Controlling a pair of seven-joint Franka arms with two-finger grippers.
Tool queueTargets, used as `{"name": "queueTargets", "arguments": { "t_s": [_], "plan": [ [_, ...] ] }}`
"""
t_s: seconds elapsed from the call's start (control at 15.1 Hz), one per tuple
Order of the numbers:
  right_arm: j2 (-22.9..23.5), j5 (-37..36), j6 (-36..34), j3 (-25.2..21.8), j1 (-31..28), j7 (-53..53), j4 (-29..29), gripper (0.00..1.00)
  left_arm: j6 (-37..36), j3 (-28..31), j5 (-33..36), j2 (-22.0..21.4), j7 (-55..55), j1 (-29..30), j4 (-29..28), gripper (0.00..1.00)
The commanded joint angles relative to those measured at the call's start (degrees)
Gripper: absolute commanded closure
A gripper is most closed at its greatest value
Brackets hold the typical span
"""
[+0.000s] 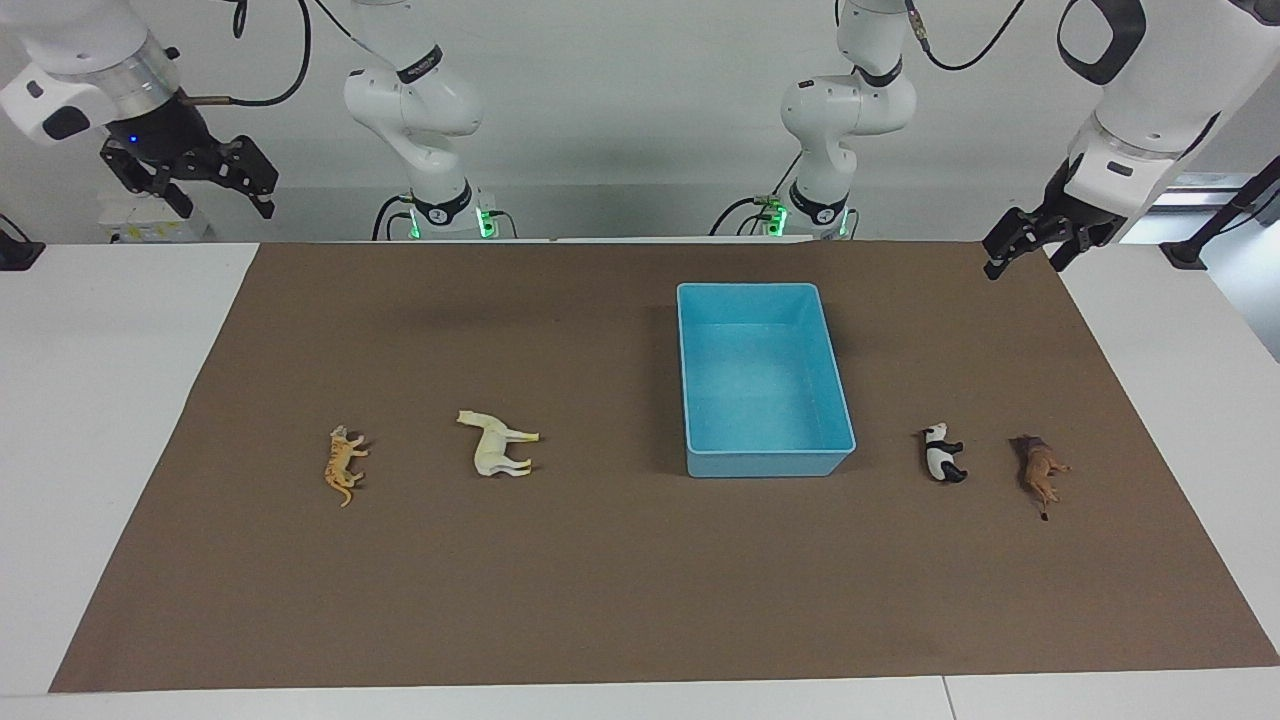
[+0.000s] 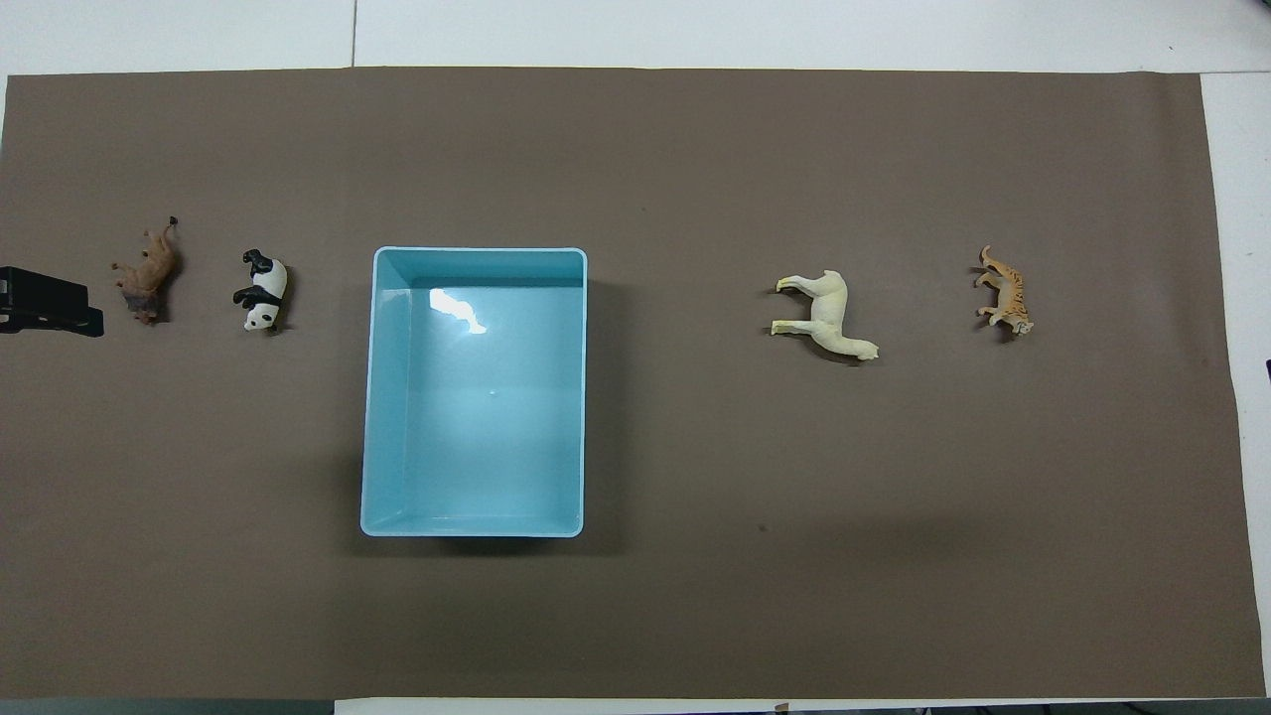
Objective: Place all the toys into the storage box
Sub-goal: 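Reach the left gripper to the panda while the right gripper reaches the deer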
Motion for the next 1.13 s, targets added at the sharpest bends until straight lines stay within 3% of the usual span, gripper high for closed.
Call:
{"name": "queueTargets", "arguments": {
  "t_s": [0.0,0.6,0.73,1.0,1.06],
  "plan": [
    [-1.4,0.0,-0.2,-0.3,0.3,0.6,-1.6,0.0,0.3,0.7,-0.7,-1.1,-0.1,-0.3,-1.3,0.0],
    [-1.7,-0.7,0.3,-0.4,-0.5,0.3,-2.6,0.0,-0.3,0.5,-0.8,-1.1,0.1,-0.4,-1.3,0.0],
    [-3.7,-0.7,3.4,-0.4,-0.4,-0.4,-7.0,0.0,-0.1,0.2,-0.7,-1.1,-0.1,-1.1,-1.3,0.0],
    [-6.6,-0.7,16.0,0.2,0.5,-0.3,-19.7,0.0,1.2,0.0,-0.3,-1.1,-0.5,-1.1,-2.0,0.0],
    [-6.0,-0.6,18.9,0.3,1.4,-0.1,-21.5,0.0,6.3,0.0,-0.4,-2.2,0.0,-0.8,-5.6,0.0]
  ]
}}
